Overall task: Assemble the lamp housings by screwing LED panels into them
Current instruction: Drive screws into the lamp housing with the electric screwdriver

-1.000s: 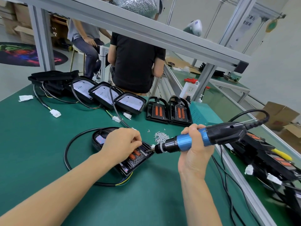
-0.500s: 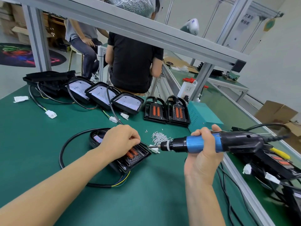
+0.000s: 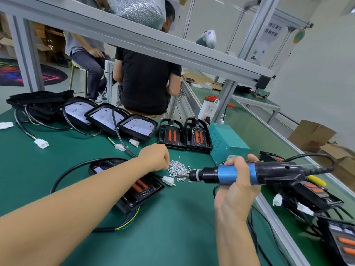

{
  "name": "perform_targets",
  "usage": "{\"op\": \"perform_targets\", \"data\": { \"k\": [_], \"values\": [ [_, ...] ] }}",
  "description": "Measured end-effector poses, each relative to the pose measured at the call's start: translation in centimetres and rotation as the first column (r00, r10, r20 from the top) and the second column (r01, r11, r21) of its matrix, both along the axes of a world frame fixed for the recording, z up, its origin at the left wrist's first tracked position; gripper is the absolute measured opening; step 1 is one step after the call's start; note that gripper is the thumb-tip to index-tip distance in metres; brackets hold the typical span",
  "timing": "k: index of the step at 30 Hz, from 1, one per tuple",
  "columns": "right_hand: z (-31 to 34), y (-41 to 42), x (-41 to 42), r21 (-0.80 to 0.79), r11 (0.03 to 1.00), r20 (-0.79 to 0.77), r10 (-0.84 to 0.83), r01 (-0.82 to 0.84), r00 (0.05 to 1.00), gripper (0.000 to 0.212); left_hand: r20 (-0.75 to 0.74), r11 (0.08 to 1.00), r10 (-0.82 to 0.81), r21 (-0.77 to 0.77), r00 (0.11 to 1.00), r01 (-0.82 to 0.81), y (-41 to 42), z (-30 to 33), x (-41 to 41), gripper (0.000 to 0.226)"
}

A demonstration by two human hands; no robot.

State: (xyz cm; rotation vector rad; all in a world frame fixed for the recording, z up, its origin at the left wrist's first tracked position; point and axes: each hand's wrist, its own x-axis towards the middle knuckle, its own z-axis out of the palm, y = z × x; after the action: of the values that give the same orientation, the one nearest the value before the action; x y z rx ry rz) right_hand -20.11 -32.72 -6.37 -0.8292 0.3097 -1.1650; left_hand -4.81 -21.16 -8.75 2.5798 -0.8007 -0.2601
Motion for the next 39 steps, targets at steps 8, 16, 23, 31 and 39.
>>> {"op": "perform_targets", "data": {
  "k": [8,16,23,31,39],
  "values": [
    [-1.1,-0.8,0.6,-0.023,1.0,-0.022,-0.02,0.019,1.0,0.029,-0.051,0.996,0.027,0.083,0.998,-0.023,-1.0,-1.9,1.1,0.008],
    [-1.1,-0.4,0.8,-0.018,1.0,-0.013,0.013,-0.013,1.0,0.028,0.096,0.973,-0.047,0.23,0.994,0.024,-1.1,-2.1,1.4,0.01],
    [-0.6,0.1,1.2,-0.022,0.999,0.007,0.037,-0.037,0.999,0.031,0.226,0.904,-0.252,0.401,0.941,0.146,-0.9,-2.9,1.4,0.017],
    [-0.2,0.3,1.2,-0.009,0.998,0.019,0.055,-0.055,0.998,0.028,0.176,0.978,-0.156,0.162,0.972,0.128,0.5,-1.8,1.5,0.022],
    [0.8,2.0,0.9,0.049,0.969,0.101,0.235,-0.24,0.967,0.025,0.044,0.892,0.207,-0.418,0.977,-0.17,7.8,-0.4,-0.8,0.022]
  ]
}}
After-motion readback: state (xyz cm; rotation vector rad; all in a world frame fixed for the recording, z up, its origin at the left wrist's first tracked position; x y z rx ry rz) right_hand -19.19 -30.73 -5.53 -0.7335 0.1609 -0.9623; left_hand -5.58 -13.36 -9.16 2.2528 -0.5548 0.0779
